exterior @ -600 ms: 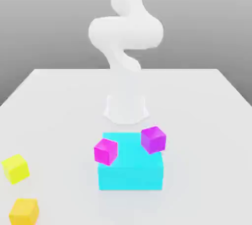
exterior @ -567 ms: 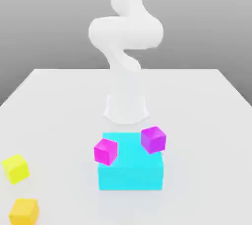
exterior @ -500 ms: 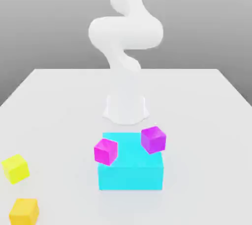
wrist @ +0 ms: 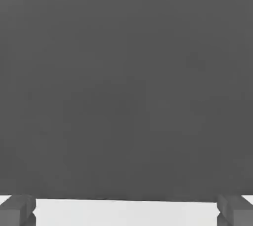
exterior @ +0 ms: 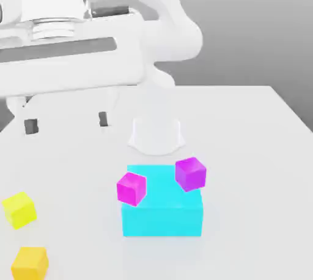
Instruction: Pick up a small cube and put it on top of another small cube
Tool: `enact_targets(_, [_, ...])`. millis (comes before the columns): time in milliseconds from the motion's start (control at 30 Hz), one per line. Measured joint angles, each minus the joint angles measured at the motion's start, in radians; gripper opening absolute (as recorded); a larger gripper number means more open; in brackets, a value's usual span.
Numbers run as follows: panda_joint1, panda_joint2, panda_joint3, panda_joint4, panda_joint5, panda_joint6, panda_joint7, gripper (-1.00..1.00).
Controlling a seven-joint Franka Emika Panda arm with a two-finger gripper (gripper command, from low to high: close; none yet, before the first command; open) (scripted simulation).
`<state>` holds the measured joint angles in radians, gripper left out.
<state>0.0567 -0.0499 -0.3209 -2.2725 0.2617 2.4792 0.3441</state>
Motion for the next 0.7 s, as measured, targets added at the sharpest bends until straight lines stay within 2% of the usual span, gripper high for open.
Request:
enact_targets(200, [-0.055, 0.211, -0.017, 0.006, 0.051, 0.057, -0.115, 0.0])
enact_targets(433, [-0.123, 0.438, -0.038, 0.011, 0.037, 0.142, -0.195, 0.0])
enact_targets(567, [-0.187, 0.583, 0.031, 0.043, 0.101, 0.242, -0.252, 0.0])
enact_targets(600, [-0.196, 0.603, 0.042, 0.048, 0.112, 0.257, -0.26, -1.0])
enact_targets(700, [-0.196, 0.603, 0.042, 0.048, 0.112, 0.256, -0.26, -1.0])
